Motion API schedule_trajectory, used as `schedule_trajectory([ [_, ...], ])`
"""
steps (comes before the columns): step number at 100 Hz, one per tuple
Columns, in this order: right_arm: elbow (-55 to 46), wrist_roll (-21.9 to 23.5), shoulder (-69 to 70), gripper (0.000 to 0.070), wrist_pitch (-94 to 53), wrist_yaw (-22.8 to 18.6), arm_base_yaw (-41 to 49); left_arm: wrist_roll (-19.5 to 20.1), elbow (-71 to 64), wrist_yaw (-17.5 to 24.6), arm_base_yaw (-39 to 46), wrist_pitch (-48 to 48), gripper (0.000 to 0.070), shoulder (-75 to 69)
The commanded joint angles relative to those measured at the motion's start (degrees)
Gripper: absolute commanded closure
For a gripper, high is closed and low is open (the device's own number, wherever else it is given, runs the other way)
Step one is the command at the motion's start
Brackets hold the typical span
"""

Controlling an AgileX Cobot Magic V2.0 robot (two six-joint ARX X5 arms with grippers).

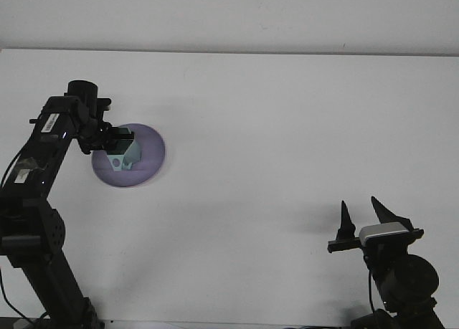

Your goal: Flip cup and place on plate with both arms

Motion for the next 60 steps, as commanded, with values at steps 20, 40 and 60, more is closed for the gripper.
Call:
schedule_trajectory([
  [20, 0.37, 0.81, 0.09, 0.0288, 0.28, 0.00, 0.04, 1.62, 1.38, -0.15, 0.09, 0.07, 0.0317, 0.90],
  [40, 0.37, 0.81, 0.09, 0.0288, 0.26, 0.00, 0.04, 2.49, 5.95, -0.15, 0.09, -3.78, 0.0266, 0.83],
  [60, 0.37, 0.81, 0.09, 0.0288, 0.15, 0.00, 0.04, 1.55, 12.74, -0.04, 0.50, -9.20, 0.0266, -1.57],
])
